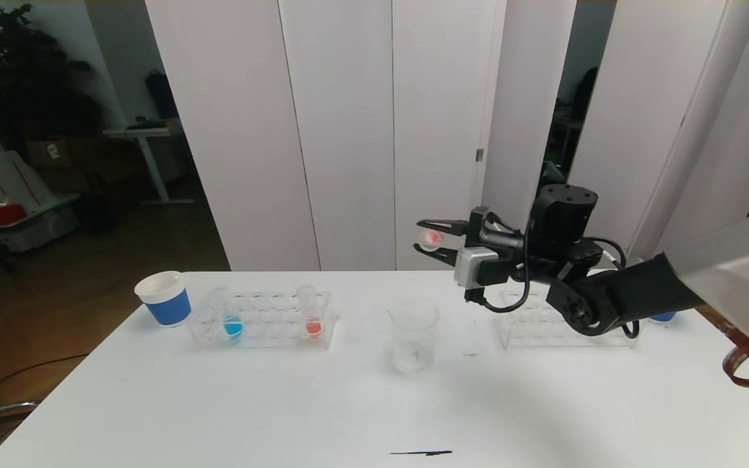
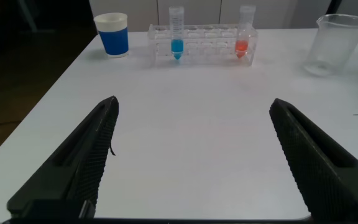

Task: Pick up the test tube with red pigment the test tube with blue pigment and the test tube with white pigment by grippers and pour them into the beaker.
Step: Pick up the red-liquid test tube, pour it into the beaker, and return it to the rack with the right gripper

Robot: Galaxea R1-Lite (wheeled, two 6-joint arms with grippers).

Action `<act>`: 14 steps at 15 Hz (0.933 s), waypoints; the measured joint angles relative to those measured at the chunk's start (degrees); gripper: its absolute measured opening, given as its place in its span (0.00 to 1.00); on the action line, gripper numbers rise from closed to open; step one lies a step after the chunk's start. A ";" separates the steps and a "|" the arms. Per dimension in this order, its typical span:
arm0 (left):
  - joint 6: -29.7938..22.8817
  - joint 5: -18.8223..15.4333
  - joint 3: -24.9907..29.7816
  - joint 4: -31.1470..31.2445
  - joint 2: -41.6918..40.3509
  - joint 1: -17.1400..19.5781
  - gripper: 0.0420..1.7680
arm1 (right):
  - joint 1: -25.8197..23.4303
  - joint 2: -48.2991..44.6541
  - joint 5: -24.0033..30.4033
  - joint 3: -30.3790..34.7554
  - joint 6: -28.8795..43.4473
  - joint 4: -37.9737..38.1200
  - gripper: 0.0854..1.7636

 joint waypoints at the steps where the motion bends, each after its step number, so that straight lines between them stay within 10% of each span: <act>1: 0.00 0.00 0.00 0.00 0.00 0.00 0.98 | 0.16 0.24 -0.13 0.02 -2.36 -0.06 0.30; 14: 0.00 0.00 0.00 0.00 0.00 0.00 0.98 | 0.17 2.62 -0.57 -4.33 -21.64 0.72 0.30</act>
